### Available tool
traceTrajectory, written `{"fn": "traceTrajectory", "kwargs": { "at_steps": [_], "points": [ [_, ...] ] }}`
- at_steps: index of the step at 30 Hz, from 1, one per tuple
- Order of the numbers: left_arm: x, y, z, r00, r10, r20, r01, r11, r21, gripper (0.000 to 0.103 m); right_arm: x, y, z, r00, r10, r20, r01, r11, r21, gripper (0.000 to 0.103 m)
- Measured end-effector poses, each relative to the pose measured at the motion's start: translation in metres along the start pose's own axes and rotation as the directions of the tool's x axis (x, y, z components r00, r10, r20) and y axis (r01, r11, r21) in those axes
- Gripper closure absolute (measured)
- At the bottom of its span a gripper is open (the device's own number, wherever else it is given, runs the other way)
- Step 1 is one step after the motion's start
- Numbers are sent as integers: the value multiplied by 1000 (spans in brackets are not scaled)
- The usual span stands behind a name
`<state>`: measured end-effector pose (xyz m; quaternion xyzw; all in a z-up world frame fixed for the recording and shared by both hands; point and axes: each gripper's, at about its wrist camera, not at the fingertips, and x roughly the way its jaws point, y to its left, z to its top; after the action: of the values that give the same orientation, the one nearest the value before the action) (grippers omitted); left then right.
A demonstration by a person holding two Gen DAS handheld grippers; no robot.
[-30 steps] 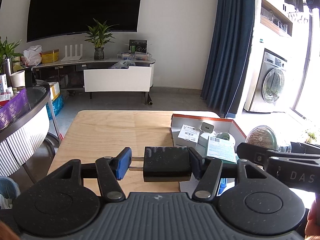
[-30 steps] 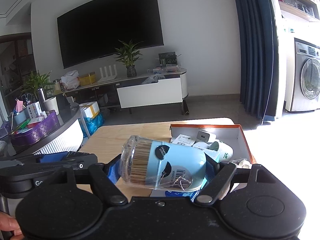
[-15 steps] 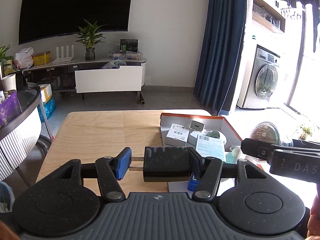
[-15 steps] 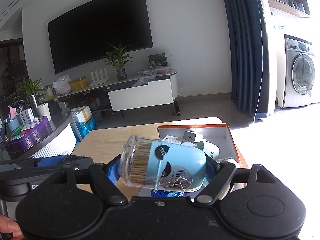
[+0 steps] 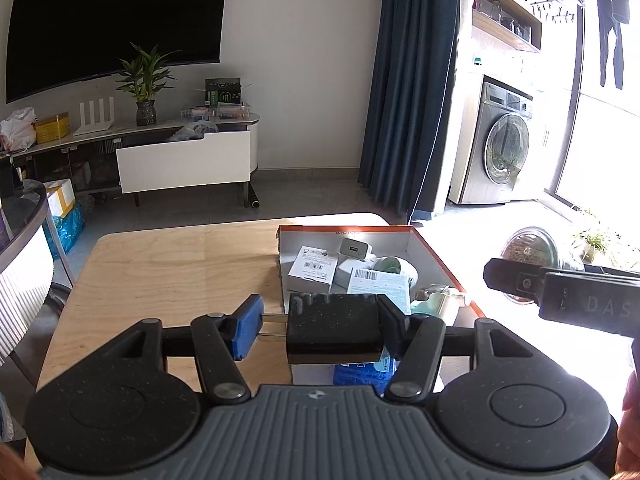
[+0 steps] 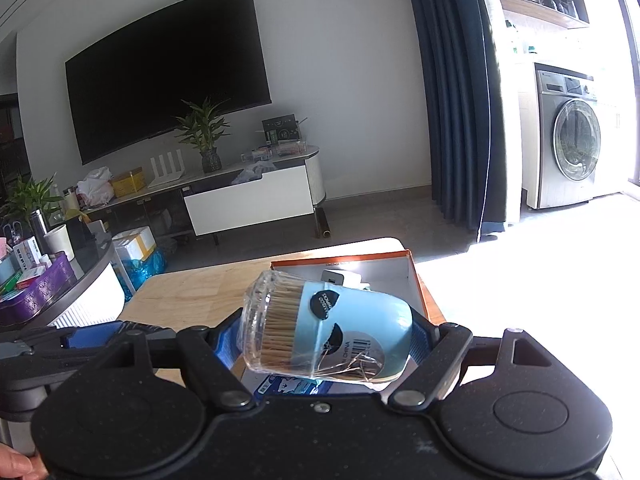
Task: Organize rigid objects
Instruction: 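Carry the charger in left gripper and toothpick jar in right gripper over the tray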
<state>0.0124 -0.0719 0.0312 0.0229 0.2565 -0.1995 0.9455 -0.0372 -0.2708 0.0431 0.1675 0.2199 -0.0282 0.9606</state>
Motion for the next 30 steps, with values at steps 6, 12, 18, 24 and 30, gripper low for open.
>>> {"fn": "traceTrajectory", "kwargs": {
  "at_steps": [6,12,18,24,30],
  "points": [
    [9,-13,-1,999,-37,-16,37,999,25,42,3,-15,2,1000,-31,3,31,999,16,10],
    [16,-22,0,998,-58,-28,59,997,43,42,8,-24,3,999,-48,-1,48,999,23,10],
    [26,-29,0,996,-76,-47,78,995,55,42,16,-28,6,998,-57,-7,57,998,27,10],
    [34,-32,3,994,-91,-65,95,994,61,42,25,-28,7,998,-62,-16,63,998,29,10],
    [42,-32,6,993,-90,-77,95,994,61,42,36,-30,10,997,-66,-30,67,997,31,10]
  ]
}}
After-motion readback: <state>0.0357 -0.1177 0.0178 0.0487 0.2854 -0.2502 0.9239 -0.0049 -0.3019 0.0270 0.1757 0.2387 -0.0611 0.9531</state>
